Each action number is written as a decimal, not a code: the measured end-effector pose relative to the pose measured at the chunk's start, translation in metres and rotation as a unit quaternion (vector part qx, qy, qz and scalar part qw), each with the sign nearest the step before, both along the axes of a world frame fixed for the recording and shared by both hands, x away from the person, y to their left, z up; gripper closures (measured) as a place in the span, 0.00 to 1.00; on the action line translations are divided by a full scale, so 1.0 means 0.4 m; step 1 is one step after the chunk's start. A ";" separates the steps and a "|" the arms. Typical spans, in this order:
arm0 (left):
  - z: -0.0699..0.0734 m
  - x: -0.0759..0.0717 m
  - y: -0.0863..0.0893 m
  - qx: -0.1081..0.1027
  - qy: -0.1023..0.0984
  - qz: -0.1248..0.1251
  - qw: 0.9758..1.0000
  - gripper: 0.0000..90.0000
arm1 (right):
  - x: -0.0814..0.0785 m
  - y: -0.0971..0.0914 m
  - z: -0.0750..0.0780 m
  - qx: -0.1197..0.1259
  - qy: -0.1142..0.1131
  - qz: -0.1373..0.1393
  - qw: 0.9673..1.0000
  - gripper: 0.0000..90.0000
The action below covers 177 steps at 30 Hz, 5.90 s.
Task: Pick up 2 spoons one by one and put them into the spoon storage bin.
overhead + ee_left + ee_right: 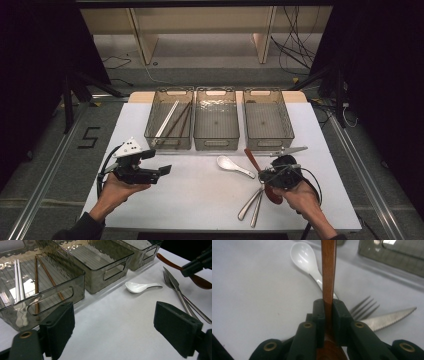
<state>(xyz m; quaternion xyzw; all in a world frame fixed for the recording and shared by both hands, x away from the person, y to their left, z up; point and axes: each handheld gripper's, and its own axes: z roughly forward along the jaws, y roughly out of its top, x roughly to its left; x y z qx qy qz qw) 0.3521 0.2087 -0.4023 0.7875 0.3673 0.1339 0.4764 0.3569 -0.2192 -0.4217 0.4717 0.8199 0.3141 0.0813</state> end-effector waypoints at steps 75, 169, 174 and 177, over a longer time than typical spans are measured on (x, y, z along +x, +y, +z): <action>-0.008 -0.006 0.024 -0.021 -0.014 0.012 1.000 0.18 | 0.454 0.287 0.147 -0.002 -0.035 -0.022 0.999 0.91; -0.010 -0.005 0.021 -0.022 -0.014 0.009 1.000 0.18 | 0.214 0.167 0.026 -0.010 -0.005 0.113 0.994 0.39; -0.010 -0.006 0.021 -0.023 -0.014 0.009 1.000 0.18 | 0.217 0.167 0.004 -0.023 0.011 0.117 0.993 0.42; -0.010 -0.005 0.022 -0.023 -0.014 0.009 1.000 0.18 | 0.219 0.166 -0.003 -0.030 0.021 0.118 0.992 0.46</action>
